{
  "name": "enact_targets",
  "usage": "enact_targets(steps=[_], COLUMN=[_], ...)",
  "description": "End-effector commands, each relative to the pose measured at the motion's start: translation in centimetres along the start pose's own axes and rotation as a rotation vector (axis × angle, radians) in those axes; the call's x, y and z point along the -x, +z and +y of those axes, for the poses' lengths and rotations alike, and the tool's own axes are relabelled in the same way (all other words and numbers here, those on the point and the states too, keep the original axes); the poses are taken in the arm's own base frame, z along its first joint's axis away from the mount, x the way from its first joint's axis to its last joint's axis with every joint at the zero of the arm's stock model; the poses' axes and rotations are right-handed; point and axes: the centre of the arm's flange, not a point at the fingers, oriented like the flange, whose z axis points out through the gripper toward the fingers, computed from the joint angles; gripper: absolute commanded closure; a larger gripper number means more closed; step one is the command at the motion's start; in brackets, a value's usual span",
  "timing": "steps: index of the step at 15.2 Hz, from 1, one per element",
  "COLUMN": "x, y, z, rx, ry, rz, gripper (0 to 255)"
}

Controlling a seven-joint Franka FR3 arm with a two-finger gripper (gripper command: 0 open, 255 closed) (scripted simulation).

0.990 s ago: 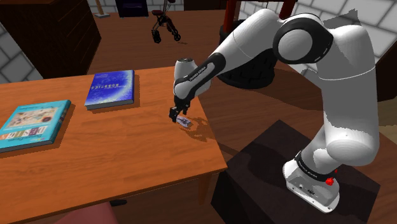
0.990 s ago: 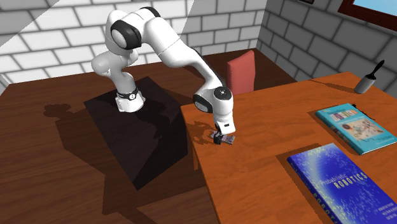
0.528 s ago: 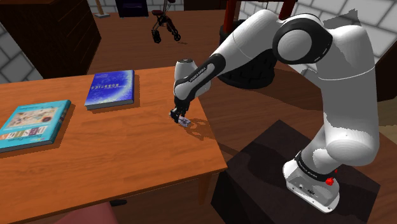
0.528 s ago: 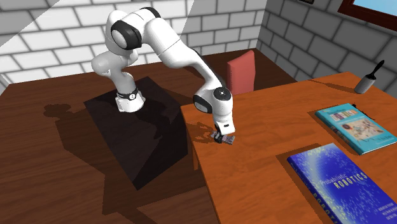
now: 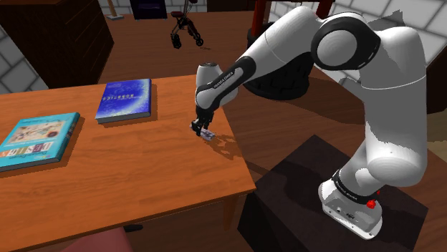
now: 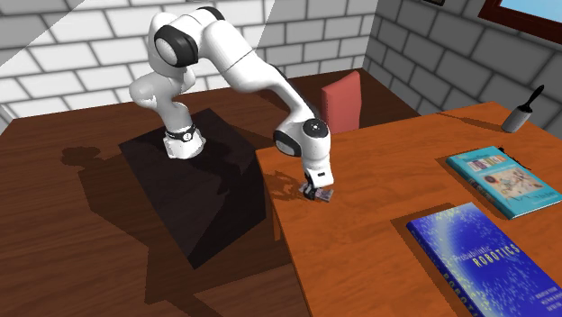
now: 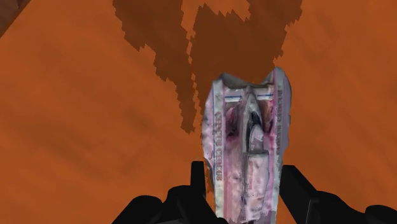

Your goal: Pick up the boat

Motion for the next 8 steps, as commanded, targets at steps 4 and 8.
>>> enact_targets(steps=[4, 8], x=[-0.1, -0.2], y=[-2.6, -4.7], z=[-0.4, -0.7], rx=[0.000, 0.000], ry=[0.000, 0.000], rz=[0.000, 0.000], gripper=[255, 255])
